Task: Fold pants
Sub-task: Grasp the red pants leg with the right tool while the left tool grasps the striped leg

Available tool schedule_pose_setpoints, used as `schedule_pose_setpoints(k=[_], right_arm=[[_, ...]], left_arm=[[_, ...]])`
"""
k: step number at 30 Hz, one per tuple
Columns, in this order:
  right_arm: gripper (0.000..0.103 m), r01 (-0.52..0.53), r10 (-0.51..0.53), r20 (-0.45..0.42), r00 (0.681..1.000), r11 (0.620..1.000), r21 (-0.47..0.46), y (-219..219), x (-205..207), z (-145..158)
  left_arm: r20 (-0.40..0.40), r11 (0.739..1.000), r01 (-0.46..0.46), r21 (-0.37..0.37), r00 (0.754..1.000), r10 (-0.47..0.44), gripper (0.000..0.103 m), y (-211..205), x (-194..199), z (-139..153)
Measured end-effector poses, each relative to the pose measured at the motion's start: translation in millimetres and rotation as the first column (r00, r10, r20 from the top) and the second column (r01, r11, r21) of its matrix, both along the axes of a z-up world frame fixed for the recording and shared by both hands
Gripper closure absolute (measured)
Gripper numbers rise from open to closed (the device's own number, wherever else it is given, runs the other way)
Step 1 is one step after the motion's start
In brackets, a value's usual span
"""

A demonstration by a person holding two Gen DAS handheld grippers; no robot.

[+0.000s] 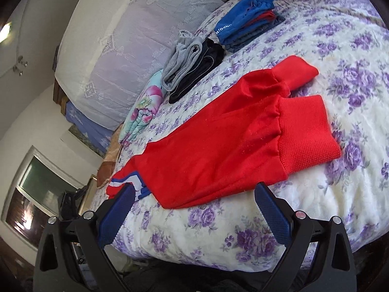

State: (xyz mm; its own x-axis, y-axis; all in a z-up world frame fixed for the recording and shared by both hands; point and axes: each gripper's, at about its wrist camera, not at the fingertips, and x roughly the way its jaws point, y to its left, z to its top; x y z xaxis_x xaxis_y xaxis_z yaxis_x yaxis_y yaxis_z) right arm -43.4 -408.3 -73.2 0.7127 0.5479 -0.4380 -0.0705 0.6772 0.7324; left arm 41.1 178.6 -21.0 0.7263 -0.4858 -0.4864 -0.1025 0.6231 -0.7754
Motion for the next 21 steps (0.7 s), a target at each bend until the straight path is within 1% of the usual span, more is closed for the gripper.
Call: schedule_pose_setpoints(k=[1, 4, 5, 7, 9, 11, 12, 14, 16, 17, 18, 20, 21], right_arm=[[0.004, 0.003, -0.003, -0.009, 1.0, 1.0, 0.02, -3, 1, -2], [0.004, 0.007, -0.005, -0.021, 1.0, 0.998, 0.069, -8, 3, -4], [0.004, 0.011, -0.01, -0.02, 1.0, 0.997, 0.074, -9, 3, -4], [0.004, 0.02, -0.018, -0.022, 1.0, 0.997, 0.073, -13, 3, -4], [0.004, 0.024, -0.022, -0.026, 0.999, 0.997, 0.079, -16, 2, -4], [0.004, 0.027, -0.025, -0.03, 0.999, 0.996, 0.089, -19, 3, -5], [0.004, 0.027, -0.024, -0.033, 0.999, 0.995, 0.092, -19, 4, -6], [0.004, 0.027, -0.023, -0.039, 0.999, 0.994, 0.107, -21, 5, -7], [0.004, 0.03, -0.022, -0.051, 0.998, 0.989, 0.147, -25, 8, -9], [0.004, 0.032, -0.022, -0.058, 0.998, 0.984, 0.177, -28, 8, -11], [0.004, 0.034, -0.02, -0.065, 0.998, 0.976, 0.213, -31, 8, -12], [0.004, 0.034, -0.014, -0.07, 0.997, 0.956, 0.292, -38, 6, -16], [0.004, 0.03, -0.008, -0.067, 0.998, 0.942, 0.333, -41, 4, -18]], left_arm=[[-0.004, 1.0, -0.004, -0.011, 1.0, 0.004, 0.005, 0, 4, 1], [-0.009, 1.0, -0.029, 0.01, 1.0, 0.029, 0.005, -4, 17, 7], [-0.013, 0.999, -0.042, 0.014, 0.999, 0.043, 0.005, -4, 23, 8], [-0.019, 0.999, -0.047, 0.0, 0.999, 0.047, 0.005, -1, 32, 7], [-0.064, 0.998, -0.054, -0.008, 0.997, 0.053, 0.005, 1, 43, 1], [-0.096, 0.996, -0.068, -0.053, 0.993, 0.063, 0.005, 5, 49, -8], [-0.104, 0.995, -0.071, -0.063, 0.992, 0.065, 0.005, 6, 52, -12], [-0.105, 0.995, -0.083, -0.057, 0.992, 0.077, 0.005, 7, 55, -16], [-0.094, 0.995, -0.092, -0.044, 0.992, 0.087, 0.006, 6, 57, -15], [-0.083, 0.995, -0.095, -0.042, 0.992, 0.091, 0.013, 7, 59, -13], [-0.068, 0.995, -0.092, -0.041, 0.994, 0.089, 0.03, 7, 60, -11], [-0.041, 0.997, -0.066, -0.031, 0.997, 0.065, 0.043, 4, 63, -6], [-0.023, 0.998, -0.059, -0.022, 0.998, 0.058, 0.048, 3, 62, -3]])
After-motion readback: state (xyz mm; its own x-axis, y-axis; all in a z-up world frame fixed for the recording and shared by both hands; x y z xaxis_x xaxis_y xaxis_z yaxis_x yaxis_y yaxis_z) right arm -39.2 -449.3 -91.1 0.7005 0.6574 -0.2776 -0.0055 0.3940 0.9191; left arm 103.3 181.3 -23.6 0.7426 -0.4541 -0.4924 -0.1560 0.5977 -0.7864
